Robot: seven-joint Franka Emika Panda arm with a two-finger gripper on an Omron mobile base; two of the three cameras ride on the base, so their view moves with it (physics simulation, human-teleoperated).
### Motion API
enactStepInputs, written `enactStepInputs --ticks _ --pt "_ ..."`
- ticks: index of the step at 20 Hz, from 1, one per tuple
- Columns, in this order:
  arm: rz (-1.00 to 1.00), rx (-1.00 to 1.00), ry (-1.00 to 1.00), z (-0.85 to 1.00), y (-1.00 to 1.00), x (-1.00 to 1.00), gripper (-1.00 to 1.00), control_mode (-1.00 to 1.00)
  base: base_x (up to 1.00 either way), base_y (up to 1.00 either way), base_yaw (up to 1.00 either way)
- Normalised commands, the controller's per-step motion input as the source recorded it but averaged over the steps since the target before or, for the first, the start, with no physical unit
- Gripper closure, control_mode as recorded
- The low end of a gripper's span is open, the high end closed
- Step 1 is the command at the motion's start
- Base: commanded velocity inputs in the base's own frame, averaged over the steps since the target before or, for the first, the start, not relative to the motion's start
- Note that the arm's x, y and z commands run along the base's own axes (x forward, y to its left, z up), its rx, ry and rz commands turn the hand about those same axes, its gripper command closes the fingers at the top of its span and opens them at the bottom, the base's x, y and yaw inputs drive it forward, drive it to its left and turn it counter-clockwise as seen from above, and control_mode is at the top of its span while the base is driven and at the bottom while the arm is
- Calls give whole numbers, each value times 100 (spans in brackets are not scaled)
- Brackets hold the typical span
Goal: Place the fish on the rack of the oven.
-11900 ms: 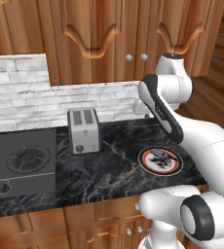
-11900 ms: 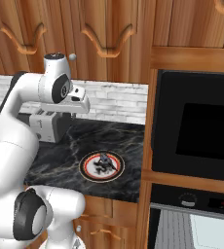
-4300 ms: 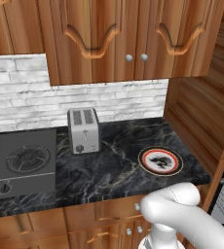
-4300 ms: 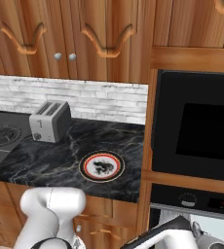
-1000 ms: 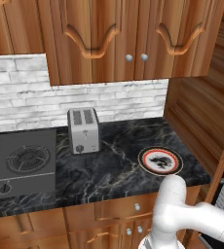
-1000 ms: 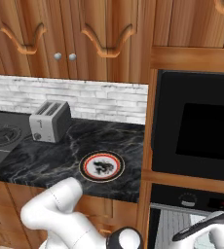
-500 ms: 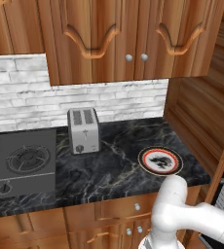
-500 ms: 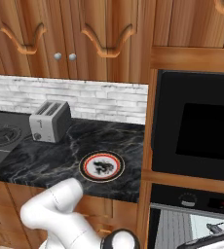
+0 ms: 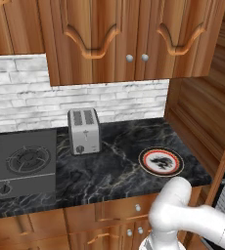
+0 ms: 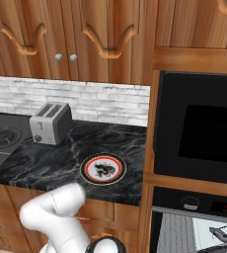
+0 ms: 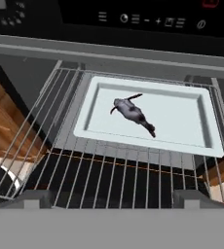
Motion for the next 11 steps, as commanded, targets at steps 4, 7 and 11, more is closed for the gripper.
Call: enactStepInputs --ticks 4,7,11 --pt "-1 -22 9 1 100 -70 -100 -100 0 0 0" --pt "0 -25 6 5 100 -52 -100 -100 0 0 0" --pt "0 -19 12 19 100 -13 -100 -100 0 0 0"
